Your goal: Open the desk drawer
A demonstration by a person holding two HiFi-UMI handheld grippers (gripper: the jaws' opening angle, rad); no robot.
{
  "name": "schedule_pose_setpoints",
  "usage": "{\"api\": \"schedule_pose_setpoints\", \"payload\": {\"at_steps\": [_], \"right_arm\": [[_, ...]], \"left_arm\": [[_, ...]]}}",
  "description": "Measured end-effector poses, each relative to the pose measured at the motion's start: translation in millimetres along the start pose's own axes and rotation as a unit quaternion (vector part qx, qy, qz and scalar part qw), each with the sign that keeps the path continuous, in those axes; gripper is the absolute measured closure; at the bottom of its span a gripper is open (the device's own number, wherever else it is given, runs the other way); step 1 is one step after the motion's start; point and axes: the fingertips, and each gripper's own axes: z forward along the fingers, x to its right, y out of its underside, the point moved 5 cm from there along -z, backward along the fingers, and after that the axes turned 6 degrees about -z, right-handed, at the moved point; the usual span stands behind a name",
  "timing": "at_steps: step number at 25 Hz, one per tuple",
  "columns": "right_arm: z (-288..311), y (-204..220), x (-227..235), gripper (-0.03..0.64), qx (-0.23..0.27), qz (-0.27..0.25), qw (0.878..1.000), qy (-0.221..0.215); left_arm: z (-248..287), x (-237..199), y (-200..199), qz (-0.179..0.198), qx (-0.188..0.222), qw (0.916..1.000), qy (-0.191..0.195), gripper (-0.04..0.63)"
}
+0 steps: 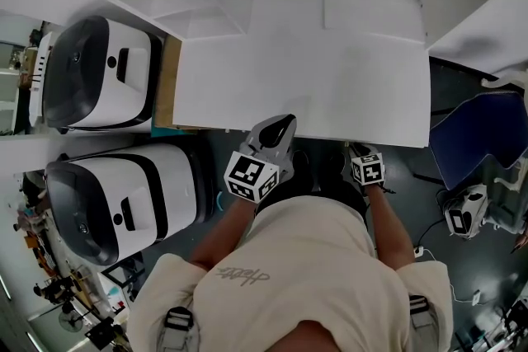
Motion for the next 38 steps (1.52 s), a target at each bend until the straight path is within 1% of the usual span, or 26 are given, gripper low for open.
{"api": "schedule_pose_setpoints", "payload": {"at_steps": [4, 9, 15, 22, 27, 30, 32, 35, 38], "right_arm": [[14.7, 5.9, 3.2, 0.549, -0.01, 0.047, 0.999, -0.007], [32.8, 16.4, 3.1, 0.549, -0.035, 0.055, 0.998, -0.008], [43.0, 19.9, 7.9, 0.549, -0.039, 0.106, 0.993, 0.013], [57.6, 20.3, 8.6, 0.549, -0.048, 0.148, 0.988, 0.015], [64.3, 19.0, 8.8, 0.549, -0.061, 0.143, 0.988, 0.017], [65.2, 20.4, 11.3, 0.549, -0.056, 0.162, 0.985, 0.004], [66.8, 20.6, 12.7, 0.549, -0.062, 0.171, 0.983, -0.003], [68.7, 20.3, 12.0, 0.549, -0.079, 0.168, 0.983, -0.007], [68.4, 20.8, 11.7, 0.549, -0.085, 0.164, 0.983, -0.016]], "left_arm": [[-3.6, -3.2, 1.2, 0.005, -0.007, 1.0, -0.005, 0.578], [-6.0, -6.9, 6.1, 0.003, -0.015, 0.9998, -0.013, 0.578], [-8.0, -1.4, 9.6, 0.003, -0.024, 0.9997, -0.009, 0.578], [-8.7, -2.3, 8.3, 0.003, -0.024, 0.9996, -0.013, 0.578], [-8.7, -2.7, 5.5, 0.003, -0.022, 0.9996, -0.016, 0.578], [-11.6, -5.9, 6.7, 0.001, -0.022, 0.9996, -0.02, 0.578], [-15.2, -8.6, 7.8, 0.0, -0.021, 0.9995, -0.025, 0.578], [-19.3, -11.6, 10.1, -0.001, -0.021, 0.9993, -0.029, 0.578], [-21.9, -11.1, 9.3, -0.001, -0.018, 0.9995, -0.028, 0.578]]}}
